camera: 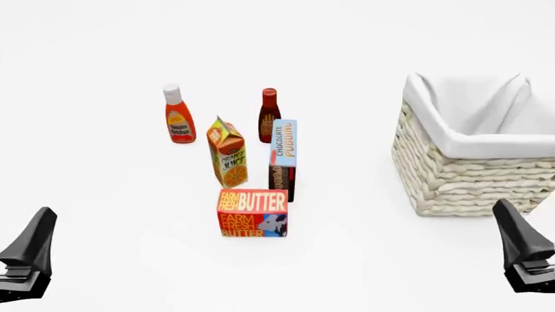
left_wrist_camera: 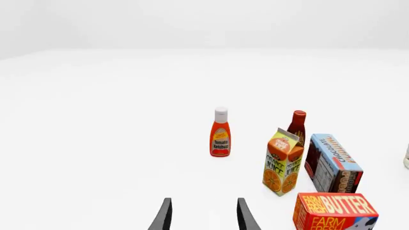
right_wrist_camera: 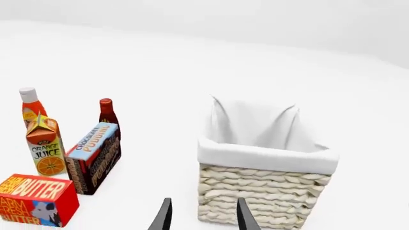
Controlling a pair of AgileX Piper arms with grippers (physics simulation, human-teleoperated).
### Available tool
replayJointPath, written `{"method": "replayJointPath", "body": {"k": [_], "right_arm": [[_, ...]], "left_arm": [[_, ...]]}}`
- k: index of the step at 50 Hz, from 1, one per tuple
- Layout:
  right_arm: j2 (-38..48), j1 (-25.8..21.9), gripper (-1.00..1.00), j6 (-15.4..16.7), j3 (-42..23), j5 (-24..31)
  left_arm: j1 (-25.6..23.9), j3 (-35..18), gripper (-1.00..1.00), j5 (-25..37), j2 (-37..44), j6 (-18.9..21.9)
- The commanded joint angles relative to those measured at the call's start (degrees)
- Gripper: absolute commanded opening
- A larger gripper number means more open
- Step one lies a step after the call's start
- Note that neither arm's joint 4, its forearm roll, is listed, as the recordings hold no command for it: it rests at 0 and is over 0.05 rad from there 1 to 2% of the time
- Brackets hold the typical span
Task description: Pick the butter and place it in the basket.
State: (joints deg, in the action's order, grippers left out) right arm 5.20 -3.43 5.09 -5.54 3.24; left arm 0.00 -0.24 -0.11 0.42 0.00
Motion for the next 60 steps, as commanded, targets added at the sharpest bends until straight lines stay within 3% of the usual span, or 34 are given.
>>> {"method": "replayJointPath", "body": {"k": [1, 26, 33, 37, 39, 43, 44, 46, 55, 60], "right_arm": [[9.3, -7.2, 1.00, 9.2, -14.5, 8.6], [19.1, -15.7, 1.00, 13.6, -28.3, 17.8], [24.1, -19.4, 1.00, 12.7, -33.0, 20.7], [25.0, -19.5, 1.00, 14.5, -33.9, 21.3], [24.6, -18.2, 1.00, 17.5, -33.5, 21.1], [25.3, -18.7, 1.00, 18.8, -34.1, 21.7], [23.5, -15.9, 1.00, 23.3, -32.7, 21.1], [25.2, -17.3, 1.00, 22.0, -34.8, 22.6], [27.3, -17.1, 1.00, 25.8, -37.7, 25.6], [29.0, -19.1, 1.00, 24.6, -40.7, 27.5]], "left_arm": [[0.0, 0.0, 1.00, 0.0, 0.0, 0.0], [0.0, 0.0, 1.00, 0.0, 0.0, 0.0], [0.0, 0.0, 1.00, 0.0, 0.0, 0.0], [0.0, 0.0, 1.00, 0.0, 0.0, 0.0], [0.0, 0.0, 1.00, 0.0, 0.0, 0.0], [0.0, 0.0, 1.00, 0.0, 0.0, 0.0], [0.0, 0.0, 1.00, 0.0, 0.0, 0.0], [0.0, 0.0, 1.00, 0.0, 0.0, 0.0], [0.0, 0.0, 1.00, 0.0, 0.0, 0.0], [0.0, 0.0, 1.00, 0.0, 0.0, 0.0]]}}
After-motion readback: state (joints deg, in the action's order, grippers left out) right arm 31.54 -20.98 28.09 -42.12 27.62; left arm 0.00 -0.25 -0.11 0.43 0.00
